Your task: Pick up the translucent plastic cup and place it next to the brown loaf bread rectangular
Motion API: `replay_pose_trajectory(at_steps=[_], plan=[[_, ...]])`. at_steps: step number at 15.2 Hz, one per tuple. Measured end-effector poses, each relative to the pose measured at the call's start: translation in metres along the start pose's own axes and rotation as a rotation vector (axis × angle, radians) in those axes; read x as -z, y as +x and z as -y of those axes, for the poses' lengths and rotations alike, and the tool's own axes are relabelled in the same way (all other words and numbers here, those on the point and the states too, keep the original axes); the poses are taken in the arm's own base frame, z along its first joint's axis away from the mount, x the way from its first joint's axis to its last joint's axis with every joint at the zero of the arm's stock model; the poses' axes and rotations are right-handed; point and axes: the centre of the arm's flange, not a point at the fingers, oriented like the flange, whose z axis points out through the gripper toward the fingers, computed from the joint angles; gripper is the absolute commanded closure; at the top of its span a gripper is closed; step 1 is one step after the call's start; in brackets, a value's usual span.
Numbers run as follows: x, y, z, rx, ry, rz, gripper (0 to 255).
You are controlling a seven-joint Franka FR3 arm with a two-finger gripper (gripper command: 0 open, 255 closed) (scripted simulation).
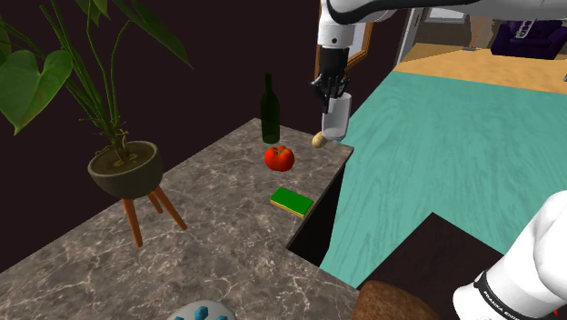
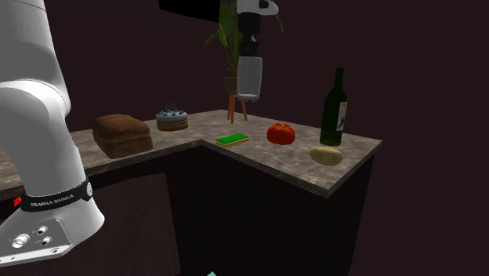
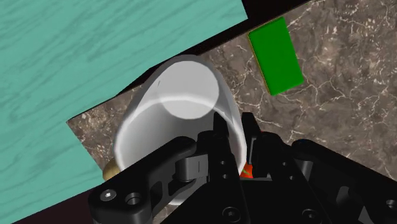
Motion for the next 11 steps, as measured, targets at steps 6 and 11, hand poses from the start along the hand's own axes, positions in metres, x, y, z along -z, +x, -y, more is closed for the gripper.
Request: replay_pose_trajectory(at_steps=[6,11], plan=[[-0.009,-0.048,0.06,0.0,0.0,0.001,255],[-0.011,-0.09,0.111,0.0,0.0,0.0,255]])
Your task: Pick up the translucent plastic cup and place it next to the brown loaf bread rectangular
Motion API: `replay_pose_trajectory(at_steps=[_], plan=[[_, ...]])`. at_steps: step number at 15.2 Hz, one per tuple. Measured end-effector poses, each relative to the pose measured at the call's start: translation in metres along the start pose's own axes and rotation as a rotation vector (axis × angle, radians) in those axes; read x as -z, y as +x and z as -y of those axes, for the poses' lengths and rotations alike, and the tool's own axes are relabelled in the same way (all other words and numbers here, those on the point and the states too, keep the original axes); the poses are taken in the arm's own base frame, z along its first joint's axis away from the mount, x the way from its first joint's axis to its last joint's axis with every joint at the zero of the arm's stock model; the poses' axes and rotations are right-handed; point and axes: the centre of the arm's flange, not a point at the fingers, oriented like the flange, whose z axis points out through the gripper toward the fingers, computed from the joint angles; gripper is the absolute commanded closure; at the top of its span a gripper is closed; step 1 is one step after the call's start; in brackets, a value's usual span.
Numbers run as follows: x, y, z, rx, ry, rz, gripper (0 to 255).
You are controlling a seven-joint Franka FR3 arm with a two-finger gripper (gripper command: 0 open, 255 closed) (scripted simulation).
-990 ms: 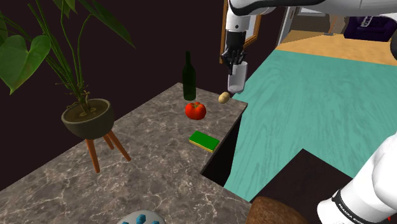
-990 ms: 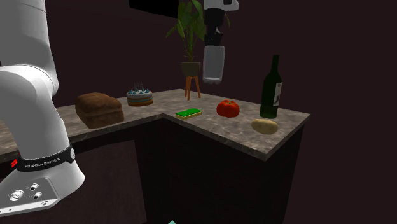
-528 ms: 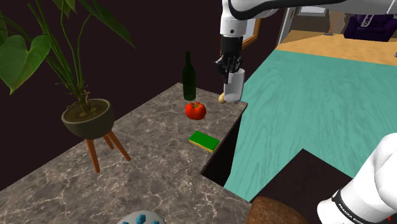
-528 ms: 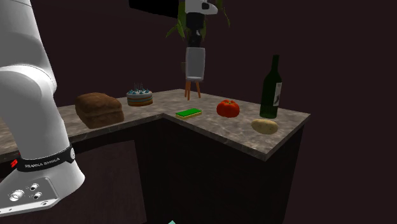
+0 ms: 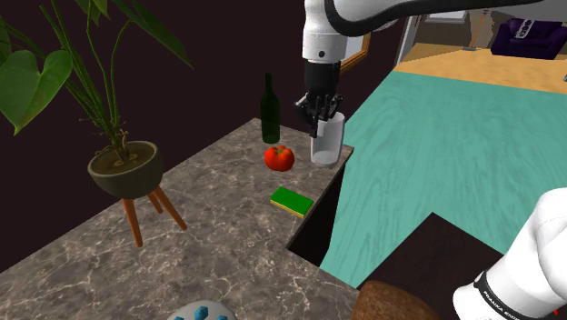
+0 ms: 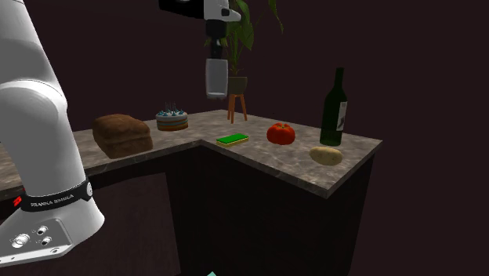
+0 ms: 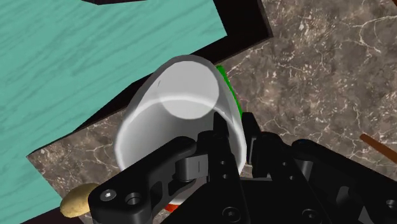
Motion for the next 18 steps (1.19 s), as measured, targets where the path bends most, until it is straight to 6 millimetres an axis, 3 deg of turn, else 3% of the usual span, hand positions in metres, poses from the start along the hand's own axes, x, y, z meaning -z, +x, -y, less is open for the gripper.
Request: replay_pose_trajectory(at_steps=[18], plan=[[-0.015,-0.149,0.186,0.0,-0.001,0.001,255]])
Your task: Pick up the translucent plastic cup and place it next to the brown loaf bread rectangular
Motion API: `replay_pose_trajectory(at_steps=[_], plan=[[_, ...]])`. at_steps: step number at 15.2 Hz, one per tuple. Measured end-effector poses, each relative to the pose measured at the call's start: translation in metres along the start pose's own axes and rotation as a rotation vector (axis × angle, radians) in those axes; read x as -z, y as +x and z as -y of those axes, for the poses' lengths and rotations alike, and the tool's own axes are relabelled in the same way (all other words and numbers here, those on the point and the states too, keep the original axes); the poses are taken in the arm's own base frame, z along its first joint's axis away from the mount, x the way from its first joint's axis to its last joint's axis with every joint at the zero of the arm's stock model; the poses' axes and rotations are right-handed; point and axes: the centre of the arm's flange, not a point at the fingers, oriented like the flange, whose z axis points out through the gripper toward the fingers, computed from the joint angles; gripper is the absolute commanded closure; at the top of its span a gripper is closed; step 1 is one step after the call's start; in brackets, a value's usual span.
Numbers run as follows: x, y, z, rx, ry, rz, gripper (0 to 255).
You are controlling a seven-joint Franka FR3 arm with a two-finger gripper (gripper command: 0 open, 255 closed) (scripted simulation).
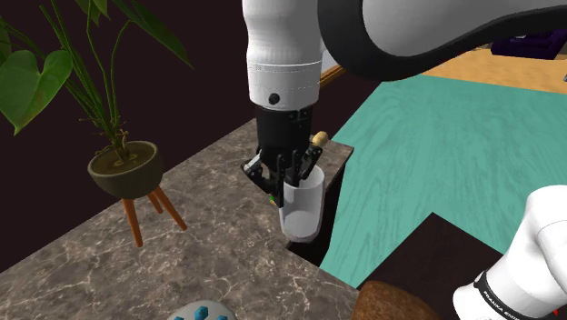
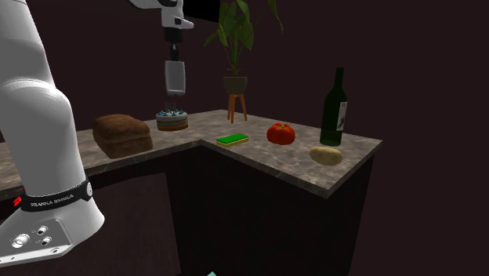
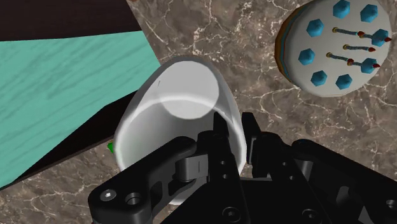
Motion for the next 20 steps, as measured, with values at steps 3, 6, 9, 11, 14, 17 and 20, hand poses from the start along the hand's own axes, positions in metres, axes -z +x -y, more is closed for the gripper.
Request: replay_pose_trajectory(at_steps=[3,6,9,11,14,17,20], plan=[[-0.011,-0.008,0.008,-0.001,0.0,0.0,255],[-0.026,-0.009,0.008,-0.002,0.0,0.0,255],[-0.044,-0.008,0.008,-0.002,0.0,0.0,255],[-0.054,-0.007,0.008,-0.002,0.0,0.0,255],[-0.068,-0.007,0.007,-0.002,0.0,0.0,255],[-0.085,-0.005,0.005,-0.002,0.0,0.0,255],[-0.101,-0.005,0.006,-0.002,0.0,0.0,255]])
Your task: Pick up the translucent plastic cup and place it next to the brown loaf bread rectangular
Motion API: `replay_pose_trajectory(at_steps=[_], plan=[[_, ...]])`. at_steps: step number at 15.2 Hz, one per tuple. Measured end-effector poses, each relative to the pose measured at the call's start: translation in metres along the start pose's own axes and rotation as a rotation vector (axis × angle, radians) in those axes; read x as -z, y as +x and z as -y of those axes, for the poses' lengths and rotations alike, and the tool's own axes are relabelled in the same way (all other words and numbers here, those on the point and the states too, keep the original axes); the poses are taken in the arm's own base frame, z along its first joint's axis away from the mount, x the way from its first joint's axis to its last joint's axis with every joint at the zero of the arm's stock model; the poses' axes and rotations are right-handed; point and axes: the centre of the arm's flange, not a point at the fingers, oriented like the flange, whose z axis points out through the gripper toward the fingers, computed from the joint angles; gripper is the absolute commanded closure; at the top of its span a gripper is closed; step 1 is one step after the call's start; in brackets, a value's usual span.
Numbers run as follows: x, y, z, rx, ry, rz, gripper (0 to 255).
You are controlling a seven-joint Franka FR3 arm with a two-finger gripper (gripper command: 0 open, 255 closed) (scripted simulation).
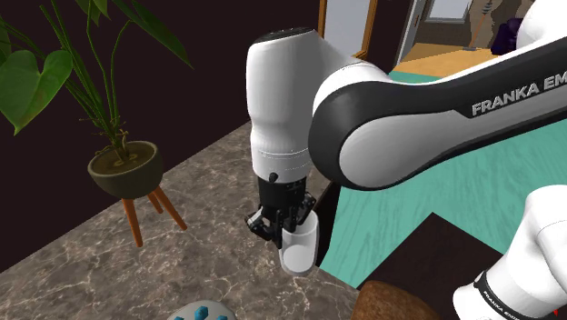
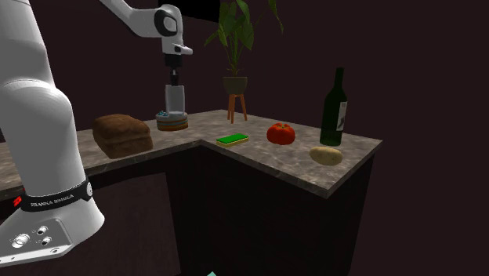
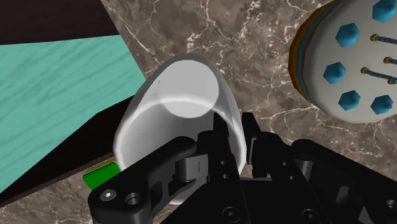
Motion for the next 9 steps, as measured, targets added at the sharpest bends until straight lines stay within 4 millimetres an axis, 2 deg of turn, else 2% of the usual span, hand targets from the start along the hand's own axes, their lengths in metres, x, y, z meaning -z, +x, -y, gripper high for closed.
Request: replay_pose_trajectory(at_steps=[9], plan=[[-0.047,0.002,-0.002,0.0,0.0,0.0,255]])
